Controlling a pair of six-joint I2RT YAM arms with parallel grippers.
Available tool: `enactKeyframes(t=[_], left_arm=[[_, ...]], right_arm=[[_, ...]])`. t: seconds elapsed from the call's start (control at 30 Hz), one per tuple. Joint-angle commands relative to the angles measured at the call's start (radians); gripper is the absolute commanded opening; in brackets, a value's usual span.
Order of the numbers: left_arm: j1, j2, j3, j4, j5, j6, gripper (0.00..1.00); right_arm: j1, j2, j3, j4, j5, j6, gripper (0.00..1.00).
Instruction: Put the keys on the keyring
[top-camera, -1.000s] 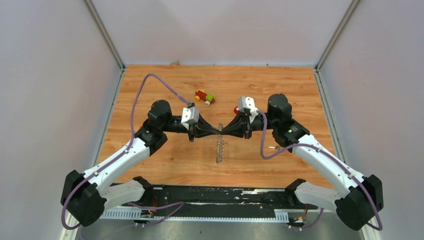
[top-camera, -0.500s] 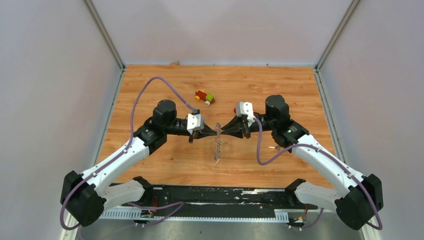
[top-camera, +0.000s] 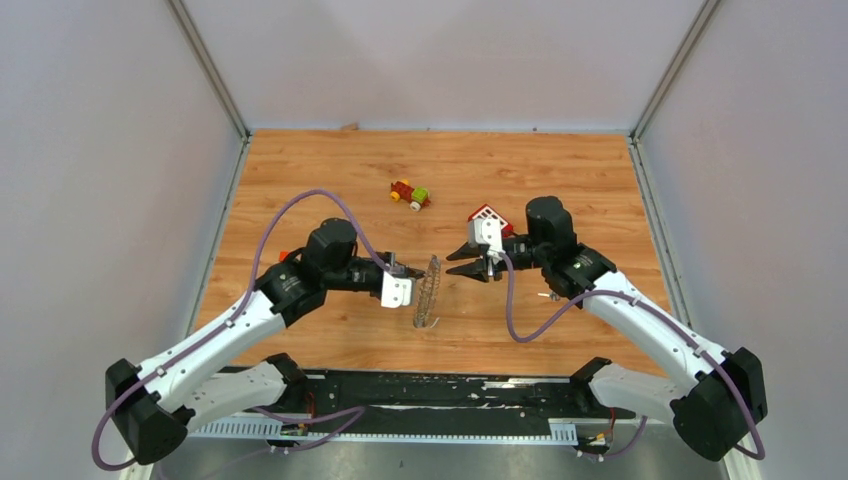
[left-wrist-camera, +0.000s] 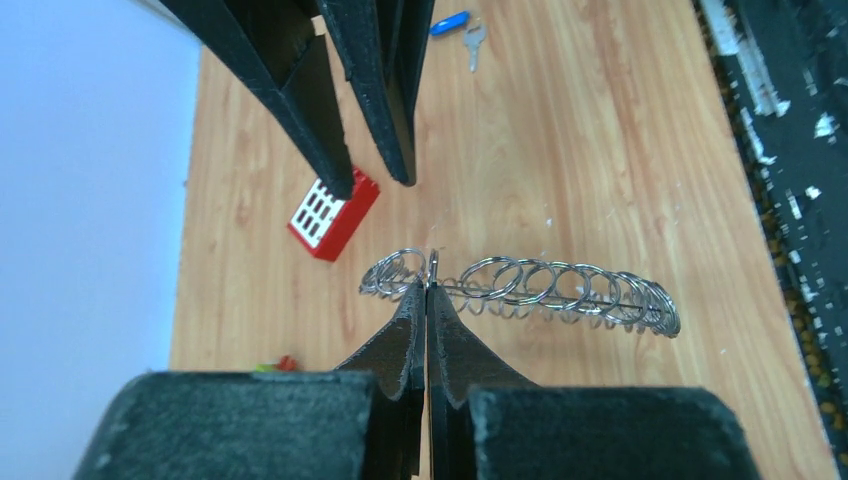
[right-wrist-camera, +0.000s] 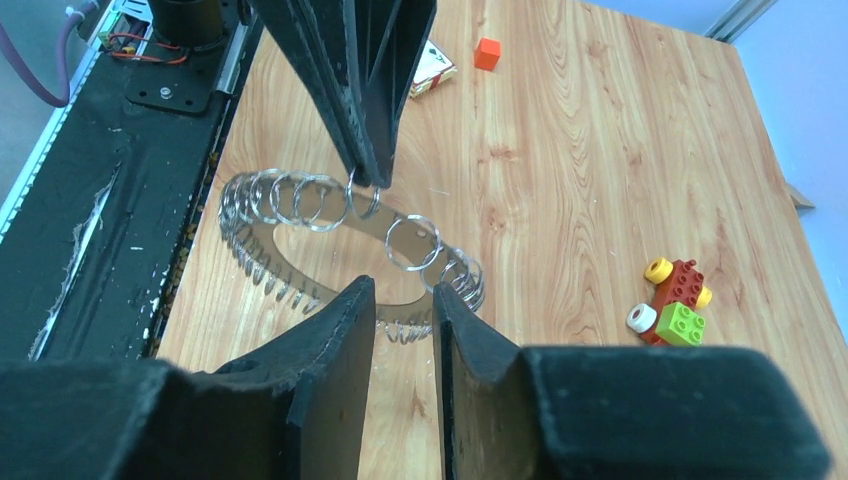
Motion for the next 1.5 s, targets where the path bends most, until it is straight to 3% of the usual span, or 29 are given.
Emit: enactKeyframes(t=[0.0, 0.43, 0.8, 1.17, 1.47], left_arm=[[-0.024, -0.070, 0.013, -0.002, -0.108, 0.118, 0.00], [-0.048, -0.176, -0.108, -0.012, -0.149, 0.357, 0.00], [-0.056, -0.197, -0.165, 0.023, -0.170, 0.405, 0.00], [-0.057, -0.181, -0.183, 0.084, -0.179, 0.346, 0.00], [-0.057, -0.094, -0.124, 0.157, -0.097, 0.059, 0.00]], right_arm=[[0.002, -0.013, 0.011, -0.026, -0.005, -0.052, 0.28], [0.003, 0.026, 0.018, -0.039, -0.020, -0.059, 0.26], [0.002, 0.037, 0.017, -0.041, -0.018, -0.062, 0.24], [0.002, 0.034, 0.016, -0.046, -0.031, -0.065, 0.24], [0.011, 0.030, 0.036, -0.070, -0.117, -0.039, 0.23]])
